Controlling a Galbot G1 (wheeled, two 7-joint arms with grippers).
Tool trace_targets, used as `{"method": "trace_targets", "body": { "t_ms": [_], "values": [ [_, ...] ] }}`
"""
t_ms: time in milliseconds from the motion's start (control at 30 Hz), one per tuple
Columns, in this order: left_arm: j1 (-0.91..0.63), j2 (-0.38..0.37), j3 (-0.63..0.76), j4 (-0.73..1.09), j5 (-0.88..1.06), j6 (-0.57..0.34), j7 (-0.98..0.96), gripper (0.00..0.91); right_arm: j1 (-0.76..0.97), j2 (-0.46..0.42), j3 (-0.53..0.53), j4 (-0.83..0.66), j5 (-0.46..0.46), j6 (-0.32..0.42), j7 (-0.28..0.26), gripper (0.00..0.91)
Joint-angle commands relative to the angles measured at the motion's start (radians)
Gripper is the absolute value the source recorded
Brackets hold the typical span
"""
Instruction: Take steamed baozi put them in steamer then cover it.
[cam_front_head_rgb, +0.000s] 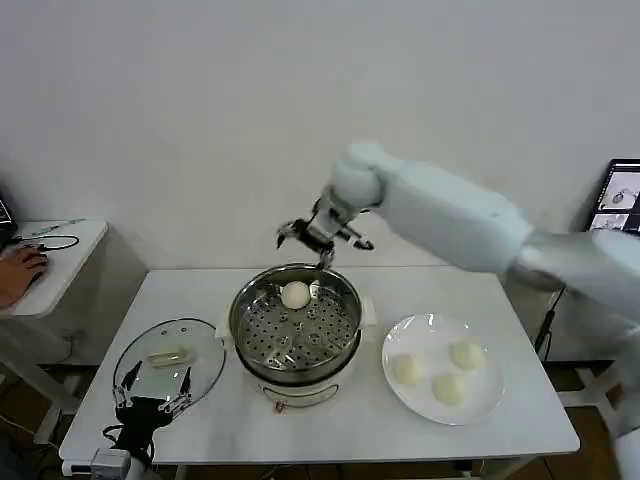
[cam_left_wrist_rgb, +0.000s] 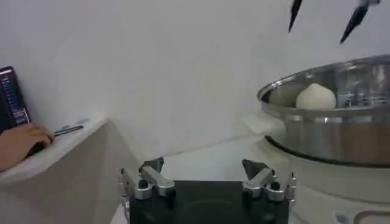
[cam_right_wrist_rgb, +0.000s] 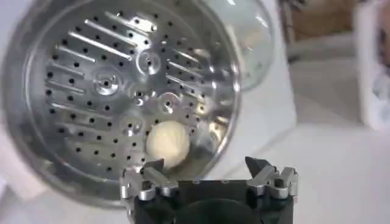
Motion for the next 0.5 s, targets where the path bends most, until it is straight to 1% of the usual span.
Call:
{"method": "trace_targets", "body": {
  "t_ms": [33, 67, 133, 200, 233, 267, 300, 367, 500],
  "values": [
    [0.001, 0.001, 0.009, -0.029, 0.002, 0.000, 0.007, 0.907, 0.125, -0.369, -0.033, 0.258, 0.258, -0.391, 0.001, 0.907],
    [0.001, 0.000, 0.011, -0.033, 0.002, 0.000, 0.007, 0.907, 0.123, -0.428, -0.050, 0.278, 0.293, -0.419, 0.005, 0.907],
    [0.003, -0.002, 0.016, -0.042, 0.001, 0.000, 0.007, 0.907, 0.098, -0.506, -0.064, 0.303, 0.322, -0.467, 0.015, 0.907],
    [0.009, -0.003, 0.023, -0.056, -0.001, 0.000, 0.006, 0.907, 0.054, -0.572, -0.074, 0.316, 0.360, -0.522, 0.055, 0.907],
    [0.010, -0.004, 0.025, -0.062, 0.001, 0.000, 0.002, 0.907, 0.015, -0.592, -0.075, 0.321, 0.379, -0.569, 0.066, 0.907],
    [0.012, -0.006, 0.026, -0.068, 0.002, 0.000, 0.002, 0.907, -0.022, -0.615, -0.071, 0.329, 0.409, -0.614, 0.089, 0.907],
    [0.015, -0.006, 0.026, -0.078, 0.001, 0.000, 0.002, 0.907, -0.081, -0.641, -0.042, 0.338, 0.413, -0.665, 0.104, 0.907],
    [0.026, -0.003, 0.026, -0.087, -0.001, 0.000, 0.003, 0.907, -0.160, -0.665, 0.020, 0.358, 0.414, -0.708, 0.103, 0.907],
    [0.031, -0.004, 0.028, -0.086, 0.000, 0.000, -0.005, 0.907, -0.265, -0.682, 0.058, 0.402, 0.419, -0.777, 0.107, 0.907]
  ]
}}
